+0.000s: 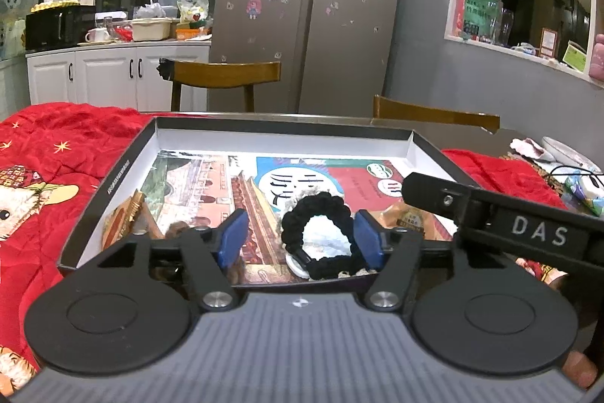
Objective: Organize objects
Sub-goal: 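Lower the scrunchie into the box with the left tool while the right tool lowers the pack and opens, then raise both open tools out of the box toward the items on the blanket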
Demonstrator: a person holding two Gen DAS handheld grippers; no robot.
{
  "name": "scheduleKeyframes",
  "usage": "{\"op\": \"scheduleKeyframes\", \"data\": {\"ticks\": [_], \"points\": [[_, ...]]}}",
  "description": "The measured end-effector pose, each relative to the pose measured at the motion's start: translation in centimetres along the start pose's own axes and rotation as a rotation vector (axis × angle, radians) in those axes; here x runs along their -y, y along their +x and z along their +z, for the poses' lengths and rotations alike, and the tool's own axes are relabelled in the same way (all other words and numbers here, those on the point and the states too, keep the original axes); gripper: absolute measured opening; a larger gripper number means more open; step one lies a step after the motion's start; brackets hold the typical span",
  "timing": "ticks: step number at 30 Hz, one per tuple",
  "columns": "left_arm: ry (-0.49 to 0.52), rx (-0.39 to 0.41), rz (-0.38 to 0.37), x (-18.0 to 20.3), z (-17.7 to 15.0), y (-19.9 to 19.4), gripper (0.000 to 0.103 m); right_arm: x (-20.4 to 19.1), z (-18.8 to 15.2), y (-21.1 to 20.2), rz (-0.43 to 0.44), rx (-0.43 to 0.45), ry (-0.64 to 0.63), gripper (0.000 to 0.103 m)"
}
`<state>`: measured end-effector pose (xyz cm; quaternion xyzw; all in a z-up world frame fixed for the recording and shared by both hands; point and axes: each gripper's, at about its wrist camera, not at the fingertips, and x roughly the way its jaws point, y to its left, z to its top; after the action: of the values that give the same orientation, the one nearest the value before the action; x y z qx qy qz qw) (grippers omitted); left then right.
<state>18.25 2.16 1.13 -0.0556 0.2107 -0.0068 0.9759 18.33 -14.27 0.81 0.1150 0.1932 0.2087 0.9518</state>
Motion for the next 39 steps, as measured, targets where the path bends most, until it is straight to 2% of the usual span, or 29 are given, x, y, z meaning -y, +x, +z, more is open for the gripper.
{"op": "scheduleKeyframes", "data": {"ticks": [2,8,12,14,17,20,23,26,29,35,39], "points": [[-0.013,0.006,-0.009,-0.1,0.0,-0.2,0.074,0.2,0.3,-0.3,0.014,0.004,0.015,0.088],[-0.038,-0.003,-0.019,-0.2,0.7,-1.2,0.078,-0.2,2.0,-2.3,0.058,0.066,-0.004,0.091],[-0.096,0.013,-0.038,-0.8,2.2,-2.8,0.078,-0.7,3.9,-4.9,0.088,0.148,-0.025,0.093],[-0.112,0.025,-0.040,-1.1,3.1,-3.8,0.078,-0.7,4.8,-6.4,0.114,0.205,-0.011,0.101],[-0.109,0.074,-0.024,-1.1,4.8,-6.0,0.078,-0.5,6.2,-8.0,0.145,0.255,0.033,0.103],[-0.117,0.123,-0.032,-1.4,6.5,-8.7,0.078,-0.1,7.4,-8.8,0.188,0.226,0.082,0.103],[-0.098,0.171,-0.064,-1.3,7.9,-11.9,0.078,0.3,8.0,-9.5,0.193,0.188,0.065,0.103],[-0.061,0.252,-0.044,-0.5,8.4,-15.0,0.078,1.0,7.7,-10.8,0.124,0.261,0.096,0.103],[-0.034,0.316,-0.036,0.6,8.4,-18.0,0.078,1.5,7.7,-10.5,0.084,0.236,0.112,0.103],[0.029,0.381,-0.023,3.1,6.9,-22.8,0.078,2.7,5.8,-9.9,0.090,0.158,0.118,0.103],[0.027,0.362,0.000,4.0,4.3,-24.2,0.078,3.2,3.3,-9.8,0.104,0.058,0.133,0.103]]}}
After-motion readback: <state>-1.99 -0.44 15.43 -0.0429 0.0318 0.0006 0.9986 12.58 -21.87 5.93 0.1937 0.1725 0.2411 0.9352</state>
